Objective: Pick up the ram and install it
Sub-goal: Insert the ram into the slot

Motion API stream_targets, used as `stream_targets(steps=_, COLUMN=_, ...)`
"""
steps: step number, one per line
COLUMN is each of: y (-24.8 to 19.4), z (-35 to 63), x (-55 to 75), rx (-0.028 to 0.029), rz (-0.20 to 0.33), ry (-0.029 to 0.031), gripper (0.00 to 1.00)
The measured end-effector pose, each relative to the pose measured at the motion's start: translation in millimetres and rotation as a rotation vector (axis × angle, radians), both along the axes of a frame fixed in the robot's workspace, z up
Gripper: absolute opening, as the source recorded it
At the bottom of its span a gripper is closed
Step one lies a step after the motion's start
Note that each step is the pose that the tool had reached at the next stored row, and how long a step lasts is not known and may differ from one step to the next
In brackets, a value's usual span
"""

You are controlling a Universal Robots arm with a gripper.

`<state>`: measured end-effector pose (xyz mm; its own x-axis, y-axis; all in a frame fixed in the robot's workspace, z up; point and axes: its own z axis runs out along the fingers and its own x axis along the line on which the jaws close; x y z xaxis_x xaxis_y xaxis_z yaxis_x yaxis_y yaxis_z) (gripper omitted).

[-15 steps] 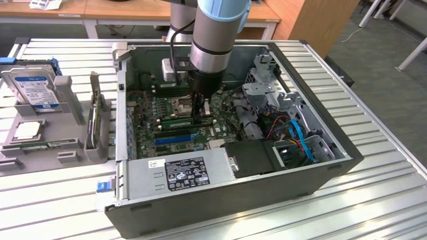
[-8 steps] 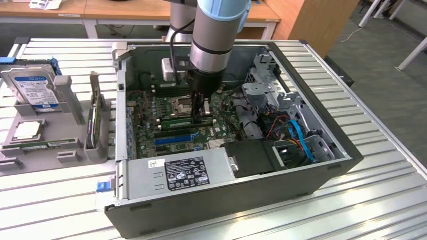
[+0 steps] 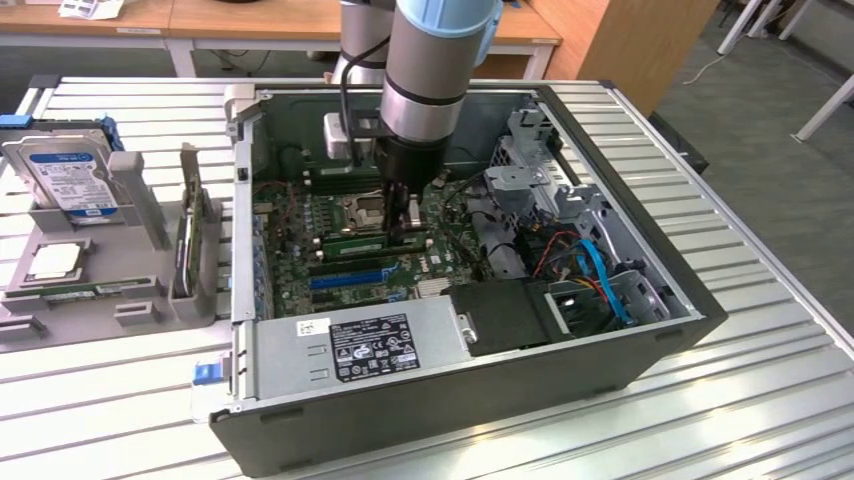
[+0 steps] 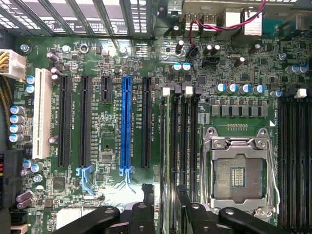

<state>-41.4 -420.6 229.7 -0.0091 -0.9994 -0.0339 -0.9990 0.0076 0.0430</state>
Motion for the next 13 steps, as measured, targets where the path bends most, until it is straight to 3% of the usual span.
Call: stream_targets(steps=13, y=0.0, z=4.7, x=0.0, rx=-0.0001, rz=0.0, ry=0.0, gripper=0.31)
